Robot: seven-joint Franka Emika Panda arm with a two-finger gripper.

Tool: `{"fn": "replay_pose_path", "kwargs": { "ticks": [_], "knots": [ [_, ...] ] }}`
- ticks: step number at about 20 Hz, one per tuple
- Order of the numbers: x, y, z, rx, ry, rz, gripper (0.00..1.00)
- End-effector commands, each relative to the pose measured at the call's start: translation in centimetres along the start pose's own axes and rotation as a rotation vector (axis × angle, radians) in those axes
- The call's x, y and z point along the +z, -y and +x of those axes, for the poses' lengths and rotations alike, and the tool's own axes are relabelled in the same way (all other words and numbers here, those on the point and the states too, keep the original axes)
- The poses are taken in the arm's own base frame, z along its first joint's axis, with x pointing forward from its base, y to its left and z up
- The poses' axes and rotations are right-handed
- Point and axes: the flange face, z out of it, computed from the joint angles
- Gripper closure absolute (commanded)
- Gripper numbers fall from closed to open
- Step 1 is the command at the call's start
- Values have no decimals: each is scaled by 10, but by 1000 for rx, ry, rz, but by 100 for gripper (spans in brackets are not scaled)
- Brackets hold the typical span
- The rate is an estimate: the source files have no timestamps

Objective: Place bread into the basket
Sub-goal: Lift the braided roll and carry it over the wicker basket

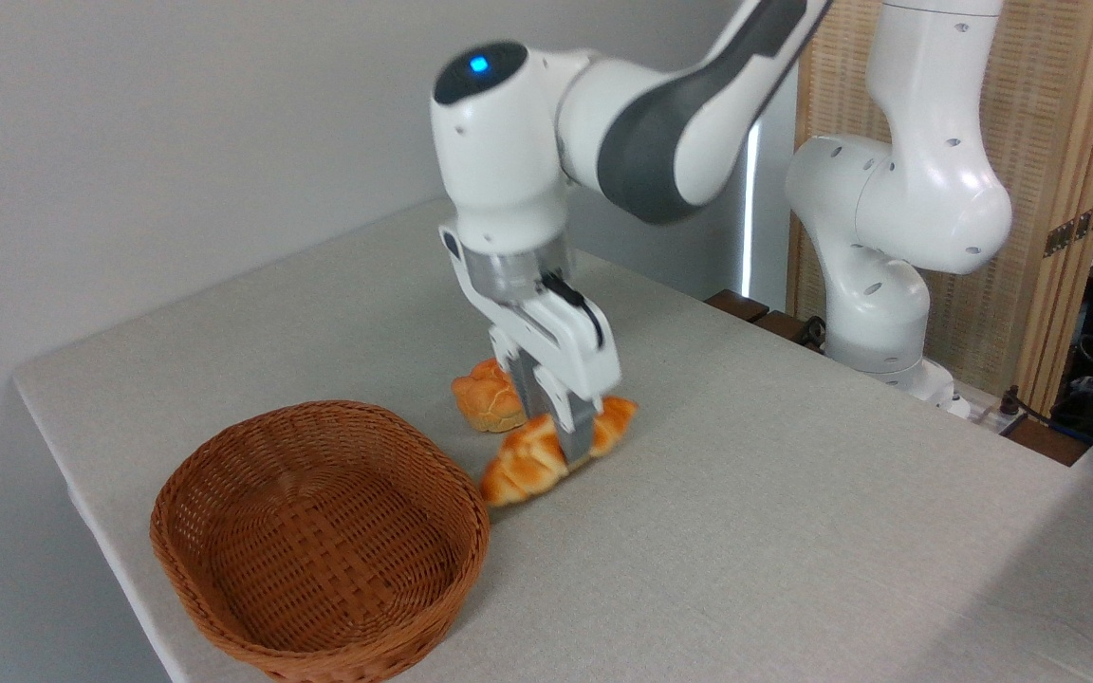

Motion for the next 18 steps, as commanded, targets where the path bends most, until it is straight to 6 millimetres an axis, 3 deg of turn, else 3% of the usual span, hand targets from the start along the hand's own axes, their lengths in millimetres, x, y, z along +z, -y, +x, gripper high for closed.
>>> {"fn": "replay_pose_path", "kwargs": {
  "ticks": [1,5,8,11,18],
  "knots": [
    [-55,-7,19,-3,-49,-1,51],
    [-97,-3,42,-3,-141,-7,50],
    [-114,9,50,-5,-169,14,50],
    [-122,21,62,-5,-184,25,50],
    [-129,61,114,-35,-261,6,50]
  ]
}}
